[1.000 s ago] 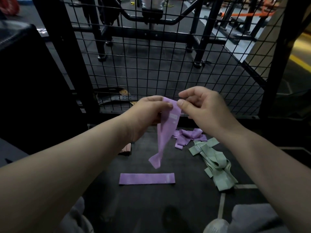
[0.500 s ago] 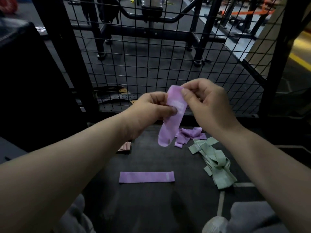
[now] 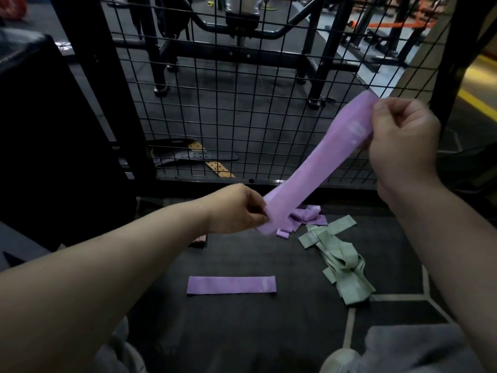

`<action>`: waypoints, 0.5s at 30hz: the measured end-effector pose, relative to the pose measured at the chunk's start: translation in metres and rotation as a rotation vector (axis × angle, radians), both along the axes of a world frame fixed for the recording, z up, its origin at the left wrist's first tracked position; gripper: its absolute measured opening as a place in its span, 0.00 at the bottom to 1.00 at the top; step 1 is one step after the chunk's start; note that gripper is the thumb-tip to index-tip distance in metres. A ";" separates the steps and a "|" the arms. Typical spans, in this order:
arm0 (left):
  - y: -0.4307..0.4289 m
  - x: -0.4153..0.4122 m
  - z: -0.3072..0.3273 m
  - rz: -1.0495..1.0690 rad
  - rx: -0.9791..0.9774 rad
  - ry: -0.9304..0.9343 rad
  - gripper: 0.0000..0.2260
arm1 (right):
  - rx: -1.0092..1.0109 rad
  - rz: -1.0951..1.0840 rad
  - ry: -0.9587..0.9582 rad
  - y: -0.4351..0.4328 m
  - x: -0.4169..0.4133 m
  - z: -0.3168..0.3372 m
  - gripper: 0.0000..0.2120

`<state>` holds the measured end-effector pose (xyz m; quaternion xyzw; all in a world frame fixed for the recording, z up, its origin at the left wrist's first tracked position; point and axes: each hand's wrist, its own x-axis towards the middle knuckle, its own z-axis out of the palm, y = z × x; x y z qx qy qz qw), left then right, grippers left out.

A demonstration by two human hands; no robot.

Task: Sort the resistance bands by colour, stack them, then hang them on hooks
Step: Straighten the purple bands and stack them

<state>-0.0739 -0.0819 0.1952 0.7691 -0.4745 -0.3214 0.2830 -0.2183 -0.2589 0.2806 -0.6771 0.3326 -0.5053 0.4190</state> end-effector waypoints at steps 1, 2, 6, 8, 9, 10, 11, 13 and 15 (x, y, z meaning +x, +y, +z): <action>0.000 0.002 0.001 -0.005 0.003 -0.125 0.05 | -0.008 -0.008 0.017 -0.001 0.000 -0.002 0.03; 0.000 0.003 0.002 -0.016 0.007 -0.299 0.06 | -0.010 -0.008 0.031 -0.001 0.000 -0.003 0.03; 0.003 0.004 0.004 -0.011 0.003 -0.597 0.10 | -0.007 -0.059 0.001 -0.004 -0.001 -0.001 0.02; 0.004 0.007 0.004 0.066 0.021 -0.470 0.10 | 0.018 -0.085 -0.003 -0.006 -0.001 0.001 0.02; 0.004 0.010 0.004 0.107 0.006 -0.419 0.10 | 0.029 -0.092 0.001 -0.008 -0.001 0.001 0.02; 0.004 0.013 0.004 0.145 -0.028 -0.392 0.10 | 0.035 -0.097 0.002 -0.009 -0.001 0.001 0.02; 0.004 0.015 0.005 0.184 -0.054 -0.395 0.10 | 0.038 -0.107 0.000 -0.011 -0.002 0.001 0.03; 0.005 0.019 0.009 0.243 -0.013 -0.466 0.13 | 0.052 -0.131 -0.017 -0.015 -0.003 0.002 0.03; 0.005 0.023 0.012 0.247 0.072 -0.578 0.15 | 0.087 -0.143 -0.034 -0.018 -0.005 0.004 0.03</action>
